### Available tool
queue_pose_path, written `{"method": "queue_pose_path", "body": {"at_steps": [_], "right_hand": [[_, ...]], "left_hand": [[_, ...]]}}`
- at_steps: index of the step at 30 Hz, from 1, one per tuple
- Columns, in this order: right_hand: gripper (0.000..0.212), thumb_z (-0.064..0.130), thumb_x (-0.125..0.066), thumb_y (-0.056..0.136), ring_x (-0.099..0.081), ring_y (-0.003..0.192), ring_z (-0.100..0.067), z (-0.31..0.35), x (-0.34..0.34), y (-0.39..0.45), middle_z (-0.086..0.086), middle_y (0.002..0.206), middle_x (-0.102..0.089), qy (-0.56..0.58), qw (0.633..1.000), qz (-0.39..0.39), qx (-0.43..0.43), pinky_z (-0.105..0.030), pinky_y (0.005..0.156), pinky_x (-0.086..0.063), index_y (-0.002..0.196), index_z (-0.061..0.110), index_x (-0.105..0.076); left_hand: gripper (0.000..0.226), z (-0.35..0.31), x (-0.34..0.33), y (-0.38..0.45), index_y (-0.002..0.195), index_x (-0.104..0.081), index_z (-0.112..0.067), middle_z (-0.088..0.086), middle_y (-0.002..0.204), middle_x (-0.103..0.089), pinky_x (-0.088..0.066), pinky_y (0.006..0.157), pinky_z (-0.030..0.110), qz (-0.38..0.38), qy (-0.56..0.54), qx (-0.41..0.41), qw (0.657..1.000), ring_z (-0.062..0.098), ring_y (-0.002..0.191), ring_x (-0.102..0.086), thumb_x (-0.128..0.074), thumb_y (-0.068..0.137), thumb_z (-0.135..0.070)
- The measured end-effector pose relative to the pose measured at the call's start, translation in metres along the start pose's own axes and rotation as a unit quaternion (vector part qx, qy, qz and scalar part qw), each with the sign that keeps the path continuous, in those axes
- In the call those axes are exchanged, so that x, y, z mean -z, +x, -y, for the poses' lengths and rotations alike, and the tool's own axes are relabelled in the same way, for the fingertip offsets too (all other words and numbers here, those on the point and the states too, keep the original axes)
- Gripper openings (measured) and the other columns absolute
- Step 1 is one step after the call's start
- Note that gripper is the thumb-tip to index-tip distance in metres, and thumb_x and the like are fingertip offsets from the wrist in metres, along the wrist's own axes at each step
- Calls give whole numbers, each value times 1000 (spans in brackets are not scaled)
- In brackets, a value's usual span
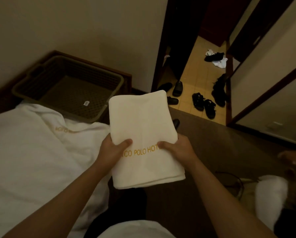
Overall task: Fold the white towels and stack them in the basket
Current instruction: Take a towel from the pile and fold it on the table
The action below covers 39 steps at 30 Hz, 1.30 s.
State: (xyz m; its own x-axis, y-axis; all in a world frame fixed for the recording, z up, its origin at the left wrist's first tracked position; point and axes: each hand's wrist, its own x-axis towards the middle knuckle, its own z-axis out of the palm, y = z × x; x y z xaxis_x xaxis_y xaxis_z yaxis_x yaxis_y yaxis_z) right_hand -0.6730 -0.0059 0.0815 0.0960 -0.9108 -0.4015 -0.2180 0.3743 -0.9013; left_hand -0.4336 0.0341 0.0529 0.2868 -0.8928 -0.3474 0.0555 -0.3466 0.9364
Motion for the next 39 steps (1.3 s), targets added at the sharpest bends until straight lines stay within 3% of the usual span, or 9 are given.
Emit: {"method": "queue_pose_path", "body": {"at_steps": [10, 12, 15, 18, 23, 28, 32, 36, 39], "right_hand": [[40, 19, -85, 78, -75, 88, -9, 132, -68, 194, 4, 105, -76, -92, 982, 156, 51, -19, 64, -57, 115, 18, -70], [39, 19, -86, 78, -75, 89, -11, 149, -87, 221, 4, 104, -77, -98, 977, 180, 55, -23, 68, -60, 114, 18, -71], [40, 20, -87, 76, -75, 90, -13, 170, -116, 261, 3, 104, -77, -113, 966, 226, 52, -35, 78, -62, 113, 16, -71], [41, 20, -88, 75, -75, 90, -13, 188, -145, 303, 3, 103, -77, -134, 952, 270, 59, -37, 81, -62, 112, 14, -72], [45, 23, -89, 74, -75, 92, -16, 218, -189, 367, 3, 104, -77, -160, 925, 338, 66, -40, 80, -62, 115, 17, -71], [43, 18, -88, 75, -74, 95, -16, 241, -230, 425, 1, 106, -77, -185, 899, 391, 63, -33, 77, -62, 114, 14, -71], [41, 15, -86, 77, -74, 93, -13, 254, -255, 453, 1, 108, -76, -200, 874, 440, 55, -26, 72, -60, 115, 13, -71], [41, 19, -87, 77, -74, 96, -15, 246, -282, 480, 1, 109, -76, -249, 856, 451, 45, -37, 84, -62, 114, 14, -71], [46, 25, -85, 78, -69, 101, -21, 227, -294, 495, -4, 116, -70, -381, 822, 423, 39, -42, 90, -58, 116, 8, -66]], "left_hand": [[38, -65, 45, 148, 116, -66, -24, -5, 106, -76, -61, 73, 31, -144, -79, -5, 986, 13, 93, -74, -82, 82, -20], [39, -74, 59, 165, 117, -66, -24, -3, 107, -76, -62, 79, 38, -176, -86, -4, 981, 17, 95, -74, -83, 82, -20], [36, -84, 79, 189, 114, -65, -25, -3, 107, -75, -61, 78, 37, -223, -89, -7, 971, 16, 94, -74, -82, 83, -20], [39, -89, 95, 212, 117, -66, -21, -1, 107, -76, -62, 82, 42, -268, -99, 1, 958, 18, 94, -75, -83, 82, -21], [42, -98, 114, 255, 121, -66, -19, -1, 108, -76, -62, 78, 37, -329, -109, 6, 938, 16, 93, -75, -82, 83, -22], [36, -107, 123, 295, 118, -65, -23, -8, 102, -73, -57, 61, 18, -386, -135, 18, 912, 4, 83, -73, -80, 85, -19], [35, -103, 130, 312, 115, -65, -27, -10, 101, -73, -60, 66, 22, -427, -159, 36, 890, 3, 82, -73, -81, 84, -20], [46, -87, 136, 324, 126, -63, -22, -8, 109, -72, -56, 66, 20, -462, -147, 65, 872, 6, 90, -72, -81, 84, -23], [78, -64, 138, 330, 147, -42, -13, 4, 132, -62, -57, 79, 29, -453, -94, 157, 872, 18, 107, -66, -83, 82, -27]]}}
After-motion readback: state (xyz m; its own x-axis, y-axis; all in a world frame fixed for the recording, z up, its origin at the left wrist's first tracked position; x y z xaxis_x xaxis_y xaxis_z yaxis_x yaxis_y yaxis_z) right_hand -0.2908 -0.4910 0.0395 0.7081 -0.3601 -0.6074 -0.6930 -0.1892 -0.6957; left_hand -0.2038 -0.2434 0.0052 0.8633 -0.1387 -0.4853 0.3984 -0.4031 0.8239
